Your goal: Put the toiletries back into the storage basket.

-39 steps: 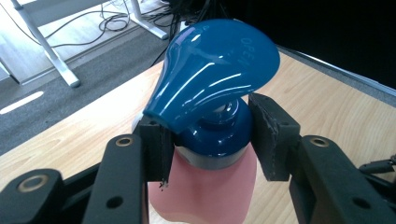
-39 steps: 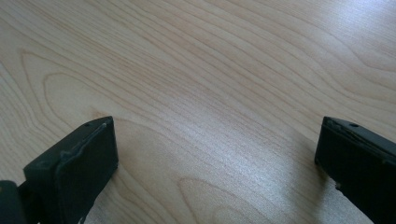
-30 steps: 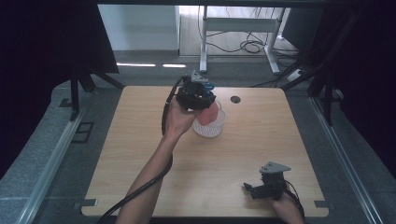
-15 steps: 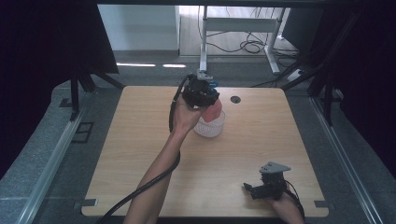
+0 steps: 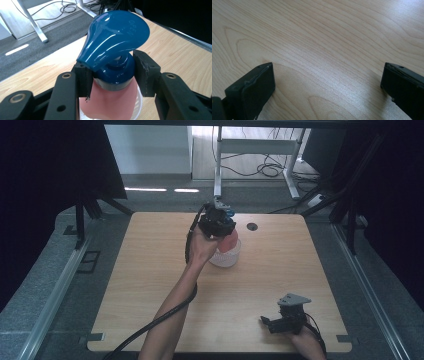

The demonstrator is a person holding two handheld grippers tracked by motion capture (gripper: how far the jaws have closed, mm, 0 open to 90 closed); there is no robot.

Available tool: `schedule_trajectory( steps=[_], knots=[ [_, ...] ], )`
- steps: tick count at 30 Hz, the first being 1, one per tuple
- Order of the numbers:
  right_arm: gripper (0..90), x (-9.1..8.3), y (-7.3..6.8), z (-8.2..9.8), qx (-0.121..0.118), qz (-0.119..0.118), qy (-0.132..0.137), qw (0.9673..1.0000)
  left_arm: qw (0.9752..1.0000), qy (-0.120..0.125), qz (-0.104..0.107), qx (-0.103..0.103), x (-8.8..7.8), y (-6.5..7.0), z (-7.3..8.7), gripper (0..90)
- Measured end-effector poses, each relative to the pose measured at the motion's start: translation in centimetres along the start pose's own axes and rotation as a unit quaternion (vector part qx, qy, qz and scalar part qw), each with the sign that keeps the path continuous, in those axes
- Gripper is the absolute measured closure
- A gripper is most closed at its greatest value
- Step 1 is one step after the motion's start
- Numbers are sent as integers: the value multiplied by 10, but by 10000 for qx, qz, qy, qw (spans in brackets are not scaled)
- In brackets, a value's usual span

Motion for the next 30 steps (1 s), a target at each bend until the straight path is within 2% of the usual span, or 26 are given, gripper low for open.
schedule_trajectory(
  steps=[30],
  knots=[
    [0,0,0,0,-17,-22,-2,10000,9995,-132,-141,-251,32,-3,43,530]
  ],
)
Point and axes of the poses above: each handheld gripper's, and its own axes: x roughly forward along the jaws, z roughly out of its underside, y roughly to its right, the point moved 3 cm from there along x, roughly forward along the jaws, and after that the axes turned 5 degrees about y, right-handed, at the moved point
